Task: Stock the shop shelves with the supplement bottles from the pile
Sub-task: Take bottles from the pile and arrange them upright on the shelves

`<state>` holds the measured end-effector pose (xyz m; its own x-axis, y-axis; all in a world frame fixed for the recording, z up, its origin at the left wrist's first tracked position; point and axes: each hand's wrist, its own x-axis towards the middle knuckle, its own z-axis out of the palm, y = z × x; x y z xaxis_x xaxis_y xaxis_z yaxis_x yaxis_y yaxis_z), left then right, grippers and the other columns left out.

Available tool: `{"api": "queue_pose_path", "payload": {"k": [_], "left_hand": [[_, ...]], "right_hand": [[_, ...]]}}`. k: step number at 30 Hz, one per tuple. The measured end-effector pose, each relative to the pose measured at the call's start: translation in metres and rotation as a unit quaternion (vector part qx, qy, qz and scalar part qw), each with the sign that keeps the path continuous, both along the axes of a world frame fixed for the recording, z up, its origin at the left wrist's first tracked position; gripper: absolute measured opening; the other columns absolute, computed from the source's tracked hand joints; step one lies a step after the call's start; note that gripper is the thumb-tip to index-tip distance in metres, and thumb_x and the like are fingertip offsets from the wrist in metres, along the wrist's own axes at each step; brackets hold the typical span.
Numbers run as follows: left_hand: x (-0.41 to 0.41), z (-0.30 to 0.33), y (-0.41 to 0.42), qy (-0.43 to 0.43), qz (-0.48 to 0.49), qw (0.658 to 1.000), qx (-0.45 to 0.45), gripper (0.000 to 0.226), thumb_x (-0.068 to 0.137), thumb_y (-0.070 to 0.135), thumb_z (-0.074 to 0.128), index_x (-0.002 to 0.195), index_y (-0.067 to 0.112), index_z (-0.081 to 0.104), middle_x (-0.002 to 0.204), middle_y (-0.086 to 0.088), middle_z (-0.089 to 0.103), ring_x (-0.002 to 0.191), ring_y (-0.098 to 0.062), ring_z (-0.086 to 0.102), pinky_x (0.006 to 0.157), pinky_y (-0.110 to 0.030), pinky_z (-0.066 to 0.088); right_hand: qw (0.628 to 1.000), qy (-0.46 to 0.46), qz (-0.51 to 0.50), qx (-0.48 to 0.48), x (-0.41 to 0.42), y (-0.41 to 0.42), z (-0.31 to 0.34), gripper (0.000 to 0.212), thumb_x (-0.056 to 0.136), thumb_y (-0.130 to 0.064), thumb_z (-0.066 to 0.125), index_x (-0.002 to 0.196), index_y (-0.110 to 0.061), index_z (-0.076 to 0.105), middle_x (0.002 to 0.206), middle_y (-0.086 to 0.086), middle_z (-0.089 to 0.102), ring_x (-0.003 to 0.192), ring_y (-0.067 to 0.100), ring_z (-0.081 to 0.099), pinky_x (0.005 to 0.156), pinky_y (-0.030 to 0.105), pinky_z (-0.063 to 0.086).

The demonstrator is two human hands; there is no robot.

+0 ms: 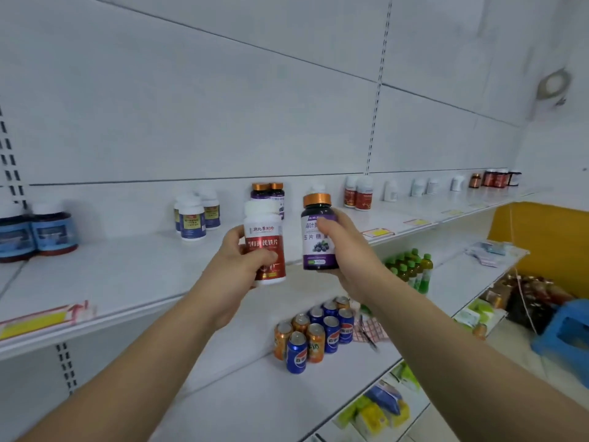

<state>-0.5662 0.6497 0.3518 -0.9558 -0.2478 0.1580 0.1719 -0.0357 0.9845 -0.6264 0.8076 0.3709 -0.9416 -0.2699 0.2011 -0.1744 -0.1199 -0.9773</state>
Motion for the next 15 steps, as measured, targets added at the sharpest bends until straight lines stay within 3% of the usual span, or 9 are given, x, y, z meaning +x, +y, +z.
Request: {"api": "queue_pose_path", "payload": {"k": [3, 7, 12, 15], "left_hand": [[-0.03, 0.007, -0.008, 0.011, 0.085, 0.995, -0.046, 0.07, 0.077, 0.004, 0.07, 0.132, 0.029, 0.036, 0.117, -0.003, 0.058, 0.103, -0.023, 0.061, 0.095, -0.046, 0.048], [-0.063, 0.016, -0.005, 0.033, 0.172, 0.977, -0.124, 0.067, 0.076, 0.005, 0.072, 0.126, 0.033, 0.037, 0.112, 0.006, 0.055, 0.094, -0.008, 0.057, 0.077, -0.026, 0.046], [-0.111, 0.017, 0.008, -0.029, 0.239, 0.956, -0.167, 0.072, 0.075, 0.011, 0.076, 0.132, 0.028, 0.036, 0.123, 0.004, 0.055, 0.107, -0.017, 0.056, 0.089, -0.032, 0.044], [-0.132, 0.02, 0.019, -0.071, 0.269, 0.941, -0.193, 0.071, 0.076, 0.011, 0.075, 0.133, 0.026, 0.035, 0.12, 0.007, 0.052, 0.11, -0.016, 0.054, 0.094, -0.034, 0.043]], "right_hand": [[0.998, 0.037, 0.03, 0.034, -0.053, -0.01, 0.002, 0.026, 0.095, -0.026, 0.054, 0.119, -0.035, 0.047, 0.11, -0.002, 0.065, 0.096, 0.017, 0.066, 0.088, 0.042, 0.055], [0.991, 0.072, 0.078, 0.087, -0.126, -0.03, 0.004, 0.038, 0.094, -0.025, 0.057, 0.129, -0.03, 0.043, 0.119, -0.001, 0.061, 0.103, 0.017, 0.063, 0.092, 0.044, 0.052], [0.961, 0.126, 0.147, 0.197, -0.198, -0.046, -0.001, 0.049, 0.094, -0.025, 0.056, 0.139, -0.028, 0.035, 0.122, -0.003, 0.054, 0.109, 0.017, 0.055, 0.094, 0.031, 0.043], [0.947, 0.146, 0.191, 0.212, -0.23, -0.055, -0.004, 0.051, 0.094, -0.023, 0.057, 0.14, -0.026, 0.034, 0.123, -0.003, 0.054, 0.111, 0.017, 0.054, 0.097, 0.033, 0.042]]}}
